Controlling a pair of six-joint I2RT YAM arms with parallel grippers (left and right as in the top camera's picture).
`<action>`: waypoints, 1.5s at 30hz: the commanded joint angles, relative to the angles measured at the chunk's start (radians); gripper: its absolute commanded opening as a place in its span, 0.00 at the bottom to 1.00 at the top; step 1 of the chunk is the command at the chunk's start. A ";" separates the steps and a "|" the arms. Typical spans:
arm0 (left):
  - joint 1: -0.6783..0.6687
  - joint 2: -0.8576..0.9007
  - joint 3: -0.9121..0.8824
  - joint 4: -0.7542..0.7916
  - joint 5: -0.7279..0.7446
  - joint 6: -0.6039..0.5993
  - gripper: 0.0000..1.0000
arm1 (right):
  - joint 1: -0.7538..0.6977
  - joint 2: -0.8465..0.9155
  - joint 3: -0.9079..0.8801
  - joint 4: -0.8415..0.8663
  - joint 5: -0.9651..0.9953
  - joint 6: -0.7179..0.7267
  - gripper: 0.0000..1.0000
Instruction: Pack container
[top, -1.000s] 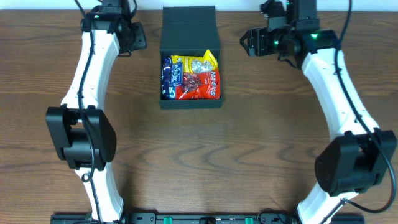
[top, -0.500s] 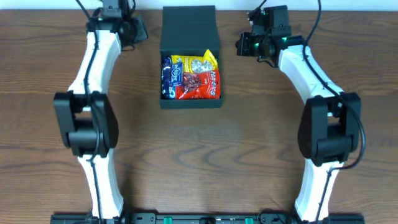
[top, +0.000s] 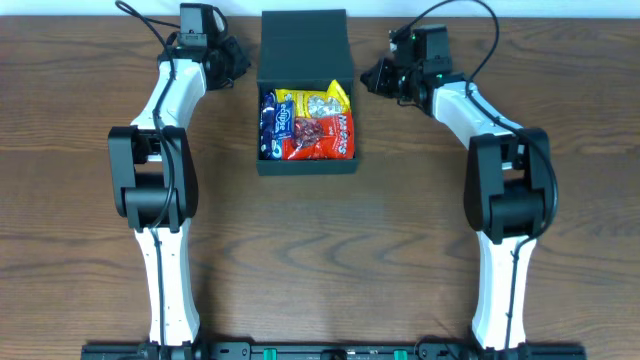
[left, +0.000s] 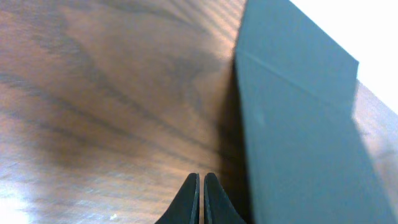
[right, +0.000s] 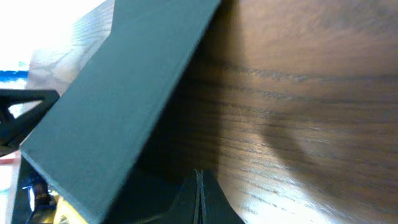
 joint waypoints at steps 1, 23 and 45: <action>0.010 0.055 0.016 0.019 0.099 -0.041 0.06 | -0.006 0.032 0.015 0.033 -0.063 0.070 0.01; -0.001 0.085 0.019 0.129 0.254 -0.088 0.06 | 0.023 0.074 0.016 0.266 -0.154 0.137 0.01; 0.013 0.075 0.230 0.026 0.439 0.100 0.06 | -0.049 0.074 0.105 0.380 -0.452 0.090 0.01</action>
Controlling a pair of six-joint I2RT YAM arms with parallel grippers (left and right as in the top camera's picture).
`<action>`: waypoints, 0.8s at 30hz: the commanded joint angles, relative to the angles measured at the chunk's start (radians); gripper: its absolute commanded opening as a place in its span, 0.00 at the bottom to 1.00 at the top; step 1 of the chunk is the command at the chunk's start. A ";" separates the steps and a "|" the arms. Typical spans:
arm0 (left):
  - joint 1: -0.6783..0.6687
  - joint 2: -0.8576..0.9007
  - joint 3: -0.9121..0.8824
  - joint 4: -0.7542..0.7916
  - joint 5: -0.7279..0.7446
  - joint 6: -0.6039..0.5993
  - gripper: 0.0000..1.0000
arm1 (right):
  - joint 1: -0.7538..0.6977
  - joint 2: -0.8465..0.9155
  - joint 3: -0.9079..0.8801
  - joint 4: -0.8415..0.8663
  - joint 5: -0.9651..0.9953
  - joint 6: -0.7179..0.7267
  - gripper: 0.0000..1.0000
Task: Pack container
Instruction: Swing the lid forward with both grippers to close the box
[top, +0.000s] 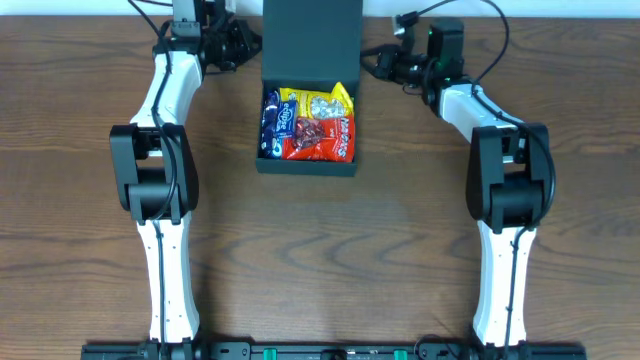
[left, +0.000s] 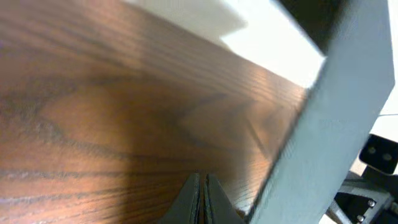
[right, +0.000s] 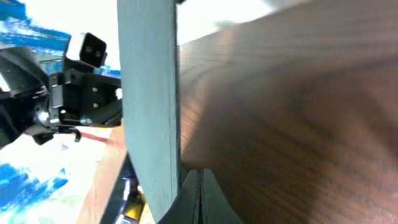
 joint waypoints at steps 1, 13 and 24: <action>-0.005 -0.009 0.063 -0.011 0.049 0.045 0.06 | 0.006 -0.001 0.068 0.013 -0.089 -0.034 0.01; -0.004 -0.010 0.217 -0.211 0.091 0.202 0.06 | 0.011 -0.001 0.162 0.013 -0.221 -0.045 0.01; 0.012 -0.013 0.333 -0.538 0.097 0.439 0.06 | 0.028 -0.001 0.162 -0.159 -0.287 -0.121 0.01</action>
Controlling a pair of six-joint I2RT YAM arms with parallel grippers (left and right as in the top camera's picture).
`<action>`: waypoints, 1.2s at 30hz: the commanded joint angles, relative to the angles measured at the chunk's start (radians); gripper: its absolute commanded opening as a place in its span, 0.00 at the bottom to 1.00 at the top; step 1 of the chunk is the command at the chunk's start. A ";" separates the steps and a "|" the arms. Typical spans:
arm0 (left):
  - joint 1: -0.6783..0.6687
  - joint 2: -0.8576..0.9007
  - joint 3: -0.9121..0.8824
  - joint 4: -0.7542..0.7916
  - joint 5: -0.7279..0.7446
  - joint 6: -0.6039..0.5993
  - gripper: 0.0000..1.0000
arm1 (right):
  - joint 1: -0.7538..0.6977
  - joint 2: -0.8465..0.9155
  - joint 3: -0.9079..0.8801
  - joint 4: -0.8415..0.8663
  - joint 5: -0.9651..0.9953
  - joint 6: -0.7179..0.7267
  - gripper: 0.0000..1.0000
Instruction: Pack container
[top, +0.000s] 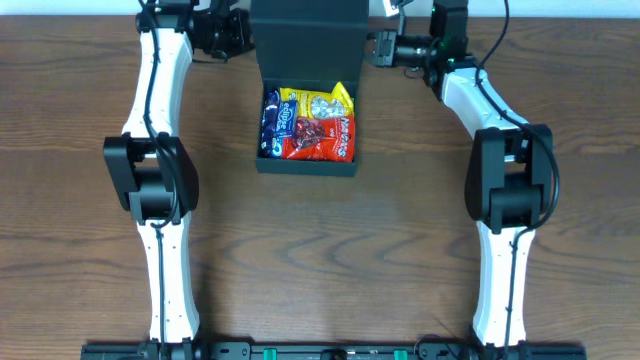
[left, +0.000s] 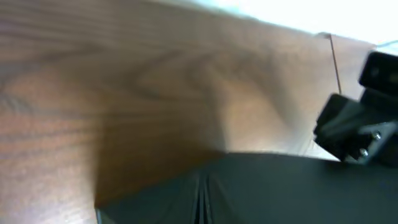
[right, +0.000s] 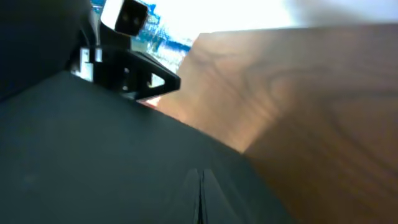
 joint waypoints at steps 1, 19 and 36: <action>0.016 -0.014 0.036 -0.051 0.019 0.115 0.06 | 0.018 -0.001 0.018 -0.053 -0.037 -0.069 0.01; 0.074 -0.029 0.036 -0.328 -0.135 0.167 0.06 | 0.009 -0.039 0.018 -0.455 0.271 -0.201 0.01; 0.072 -0.293 0.036 -0.584 -0.253 0.177 0.06 | -0.042 -0.338 0.018 -0.671 0.640 -0.449 0.01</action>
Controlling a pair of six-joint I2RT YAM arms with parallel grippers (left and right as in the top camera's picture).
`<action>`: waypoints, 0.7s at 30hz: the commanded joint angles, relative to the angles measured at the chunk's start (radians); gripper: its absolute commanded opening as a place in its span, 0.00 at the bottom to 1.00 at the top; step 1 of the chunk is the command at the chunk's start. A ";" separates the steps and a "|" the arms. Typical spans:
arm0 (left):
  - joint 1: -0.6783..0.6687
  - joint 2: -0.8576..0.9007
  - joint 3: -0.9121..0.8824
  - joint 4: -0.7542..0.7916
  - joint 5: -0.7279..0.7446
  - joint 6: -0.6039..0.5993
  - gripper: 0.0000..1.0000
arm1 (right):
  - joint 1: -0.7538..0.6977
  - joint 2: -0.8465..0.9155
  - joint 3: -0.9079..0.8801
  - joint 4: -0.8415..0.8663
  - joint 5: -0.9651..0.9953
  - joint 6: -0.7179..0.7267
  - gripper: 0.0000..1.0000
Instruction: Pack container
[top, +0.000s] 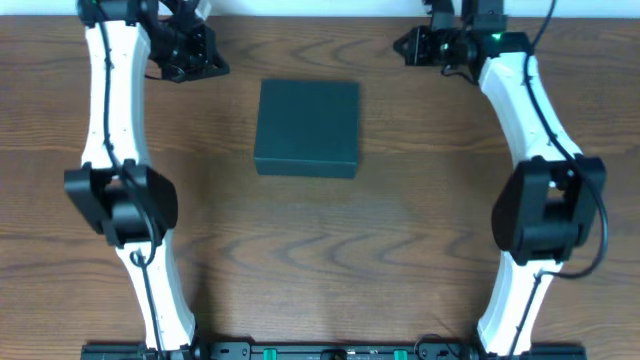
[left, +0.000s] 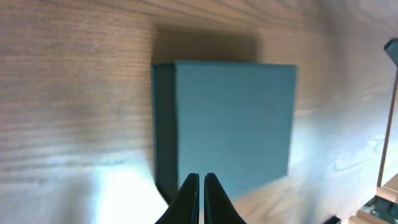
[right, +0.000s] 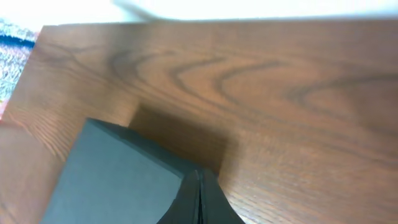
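The dark green box (top: 306, 128) sits on the table with its lid down, so its contents are hidden. It also shows in the left wrist view as the box (left: 230, 121) and in the right wrist view as the box (right: 118, 180). My left gripper (top: 213, 66) hangs shut and empty to the upper left of the box; its tips (left: 201, 185) stand apart from the lid. My right gripper (top: 404, 46) is shut and empty to the upper right of the box, its gripper tips (right: 200, 178) over the box's far corner.
The brown wooden table (top: 400, 250) surrounds the box. Its far edge (right: 249, 18) meets a white wall right behind both grippers. Both arms reach in from the near side along the left and right.
The lid, which stood raised over the open box with snack packets showing, now lies shut on the box. Both shut grippers have moved away from the lid's sides, outward and clear of it.
At first the lid lay flat behind the open box of snack packets, a shut gripper at each of its sides. Then the lid was tilted up, then steeper, with the grippers still beside it. Now the box is closed and both grippers are clear.
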 joint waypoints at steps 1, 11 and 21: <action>-0.001 -0.077 0.028 -0.043 -0.051 0.038 0.06 | 0.007 -0.060 0.005 -0.014 0.026 -0.045 0.01; -0.023 -0.324 0.028 -0.232 -0.102 0.146 0.06 | 0.096 -0.275 0.005 -0.259 0.025 -0.076 0.01; -0.132 -0.555 -0.002 -0.272 -0.096 0.156 0.06 | 0.229 -0.514 0.004 -0.572 0.132 -0.193 0.01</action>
